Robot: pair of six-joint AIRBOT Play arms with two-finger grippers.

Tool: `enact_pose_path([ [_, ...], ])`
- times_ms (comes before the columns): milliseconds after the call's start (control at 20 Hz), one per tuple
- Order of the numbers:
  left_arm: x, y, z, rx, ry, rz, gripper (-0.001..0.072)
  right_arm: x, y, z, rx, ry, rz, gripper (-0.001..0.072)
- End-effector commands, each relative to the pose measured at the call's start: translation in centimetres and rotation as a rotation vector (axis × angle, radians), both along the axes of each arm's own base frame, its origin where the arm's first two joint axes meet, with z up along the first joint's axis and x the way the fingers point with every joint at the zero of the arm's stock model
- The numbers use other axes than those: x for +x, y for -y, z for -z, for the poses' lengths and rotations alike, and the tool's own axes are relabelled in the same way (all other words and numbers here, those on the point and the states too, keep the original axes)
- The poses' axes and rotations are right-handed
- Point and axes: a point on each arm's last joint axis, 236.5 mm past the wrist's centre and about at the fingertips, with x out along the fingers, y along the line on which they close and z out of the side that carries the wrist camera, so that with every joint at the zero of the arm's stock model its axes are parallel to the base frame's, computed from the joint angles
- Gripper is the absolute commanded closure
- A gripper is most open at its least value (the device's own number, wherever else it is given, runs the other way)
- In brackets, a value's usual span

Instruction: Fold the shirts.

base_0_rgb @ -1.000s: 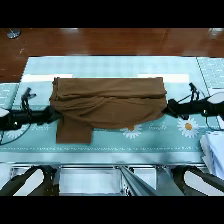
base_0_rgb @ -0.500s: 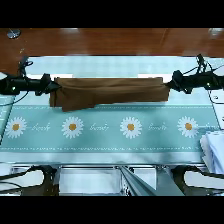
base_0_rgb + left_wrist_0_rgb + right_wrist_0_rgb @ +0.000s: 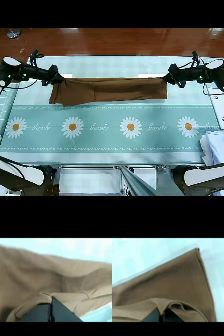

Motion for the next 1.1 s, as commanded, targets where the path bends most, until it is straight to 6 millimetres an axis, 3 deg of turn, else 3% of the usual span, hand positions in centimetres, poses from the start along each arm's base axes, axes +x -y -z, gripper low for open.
enact_pose_path([
  [0,2.2,-0.3,0.3,0.025,0.021,0.002,0.0690,0.1,-0.3,1.3,0.020,-0.033,-0.007,0.0682],
  [200,1.9,0.6,2.0,0.013,-0.018,0.032,0.0689,0.0,-0.5,1.9,0.024,-0.046,-0.007,0.0681],
  [250,1.5,0.9,2.2,0.003,-0.033,0.040,0.0624,0.0,-0.8,2.0,0.021,-0.044,-0.018,0.0540],
  [300,1.3,0.9,2.2,-0.002,-0.043,0.046,0.0277,0.1,-1.0,1.9,0.016,-0.037,-0.025,0.0160],
  [350,0.7,0.9,1.7,-0.015,-0.061,0.063,0.0017,0.4,-0.9,1.6,0.008,-0.011,-0.035,0.0086],
  [500,-2.6,-0.3,-0.6,-0.061,-0.142,0.183,0.0003,0.3,1.8,0.2,-0.045,0.019,-0.094,0.0082],
  [650,-5.3,-4.9,-1.0,-0.013,-0.257,0.116,0.0004,-0.9,4.6,-0.1,-0.029,-0.020,-0.077,0.0084],
  [800,-3.9,-6.7,-3.4,0.049,-0.116,-0.008,0.0003,-2.4,8.0,2.2,-0.122,-0.152,0.017,0.0086],
  [950,-1.9,-6.2,-7.9,0.175,0.168,-0.122,0.0004,-2.5,7.1,3.9,-0.108,-0.186,0.005,0.0087],
  [1050,-3.5,-2.7,-10.1,0.146,0.222,-0.096,0.0004,-2.7,5.8,4.8,-0.097,-0.209,-0.026,0.0088],
])
